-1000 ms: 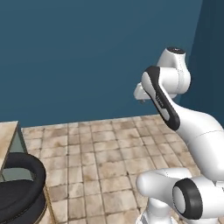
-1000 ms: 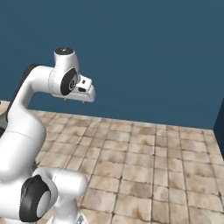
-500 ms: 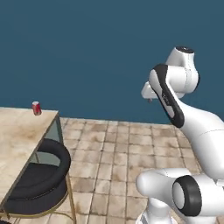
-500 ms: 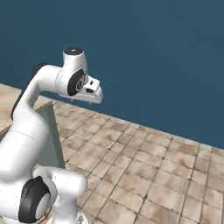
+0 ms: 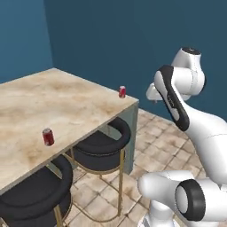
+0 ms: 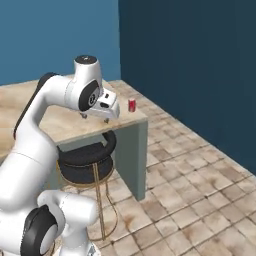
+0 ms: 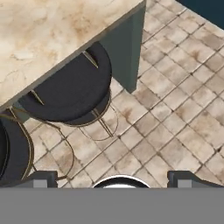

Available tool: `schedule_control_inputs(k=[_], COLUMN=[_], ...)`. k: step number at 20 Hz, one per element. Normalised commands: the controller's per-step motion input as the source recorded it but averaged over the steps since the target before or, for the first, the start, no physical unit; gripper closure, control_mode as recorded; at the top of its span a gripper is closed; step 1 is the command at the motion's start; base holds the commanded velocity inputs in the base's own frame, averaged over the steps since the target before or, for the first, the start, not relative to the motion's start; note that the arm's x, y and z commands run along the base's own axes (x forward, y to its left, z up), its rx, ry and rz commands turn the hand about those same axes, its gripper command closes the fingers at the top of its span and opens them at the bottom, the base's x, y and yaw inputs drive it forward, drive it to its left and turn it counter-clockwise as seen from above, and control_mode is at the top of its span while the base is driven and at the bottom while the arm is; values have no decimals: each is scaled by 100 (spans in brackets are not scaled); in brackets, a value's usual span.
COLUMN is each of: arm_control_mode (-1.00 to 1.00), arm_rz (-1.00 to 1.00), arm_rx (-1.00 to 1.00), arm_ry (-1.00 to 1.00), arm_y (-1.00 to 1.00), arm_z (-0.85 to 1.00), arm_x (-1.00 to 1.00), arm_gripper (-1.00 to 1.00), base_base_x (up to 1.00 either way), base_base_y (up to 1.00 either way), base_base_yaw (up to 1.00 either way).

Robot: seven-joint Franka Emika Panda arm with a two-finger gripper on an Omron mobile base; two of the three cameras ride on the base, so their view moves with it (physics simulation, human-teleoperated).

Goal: Four empty soda cans are scattered around the kitchen. Gather all the cans and cluster them next to the stove for recycling.

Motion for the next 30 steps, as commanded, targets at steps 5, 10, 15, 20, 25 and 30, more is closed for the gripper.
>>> schedule_control_inputs(k=[5, 10, 15, 20, 25, 30], arm_control_mode=[100, 100, 100, 100, 100, 100], arm_rz=[0, 0, 0, 0, 0, 0], arm_rx=[0, 0, 0, 0, 0, 0], arm_ry=[0, 0, 0, 0, 0, 0], arm_y=[0, 0, 0, 0, 0, 0], arm_z=[0, 0, 0, 0, 0, 0], arm_x=[0, 0, 0, 0, 0, 0], arm_gripper=[-100, -100, -100, -100, -100, -100], base_base_x=[14, 19, 25, 21, 12, 7], base_base_y=[-6, -18, -22, -34, -41, -47], base_base_yaw=[86, 58, 49, 34, 29, 21])
